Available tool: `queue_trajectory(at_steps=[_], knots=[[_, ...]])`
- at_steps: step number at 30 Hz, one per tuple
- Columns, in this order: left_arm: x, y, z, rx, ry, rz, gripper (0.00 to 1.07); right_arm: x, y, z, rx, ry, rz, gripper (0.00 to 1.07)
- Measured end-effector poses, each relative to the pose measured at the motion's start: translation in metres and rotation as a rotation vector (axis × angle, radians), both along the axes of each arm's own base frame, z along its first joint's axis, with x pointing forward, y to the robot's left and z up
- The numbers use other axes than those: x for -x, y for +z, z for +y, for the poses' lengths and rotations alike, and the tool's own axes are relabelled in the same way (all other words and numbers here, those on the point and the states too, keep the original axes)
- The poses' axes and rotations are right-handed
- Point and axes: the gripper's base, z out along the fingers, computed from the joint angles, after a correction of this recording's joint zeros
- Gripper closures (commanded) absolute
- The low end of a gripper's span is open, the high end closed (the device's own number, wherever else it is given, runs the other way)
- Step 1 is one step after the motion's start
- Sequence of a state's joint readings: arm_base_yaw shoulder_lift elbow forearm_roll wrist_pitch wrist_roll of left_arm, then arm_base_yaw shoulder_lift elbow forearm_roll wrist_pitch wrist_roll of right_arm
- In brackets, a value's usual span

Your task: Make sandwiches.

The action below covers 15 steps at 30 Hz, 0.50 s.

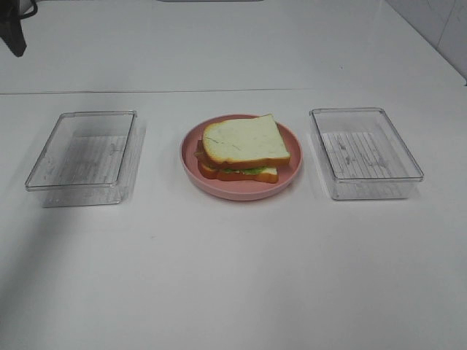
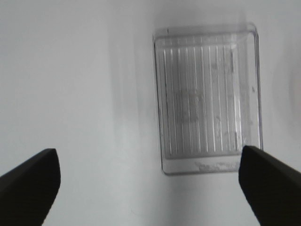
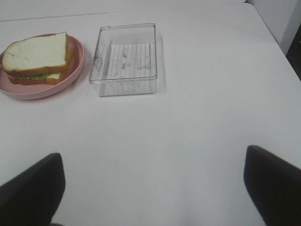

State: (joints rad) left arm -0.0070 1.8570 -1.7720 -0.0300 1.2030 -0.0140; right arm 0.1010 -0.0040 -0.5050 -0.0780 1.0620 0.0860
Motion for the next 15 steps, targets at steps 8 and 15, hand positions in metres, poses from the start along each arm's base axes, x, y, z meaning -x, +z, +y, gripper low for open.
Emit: queue_trajectory(at_steps=[8, 15], knots=[[0.105, 0.015, 0.001, 0.0, -0.007, -0.116, 0.12, 0.0, 0.0, 0.0, 0.0, 0.0, 0.0, 0.09], [0.235, 0.023, 0.002, -0.009, -0.022, -0.293, 0.12, 0.0, 0.0, 0.0, 0.0, 0.0, 0.0, 0.09]])
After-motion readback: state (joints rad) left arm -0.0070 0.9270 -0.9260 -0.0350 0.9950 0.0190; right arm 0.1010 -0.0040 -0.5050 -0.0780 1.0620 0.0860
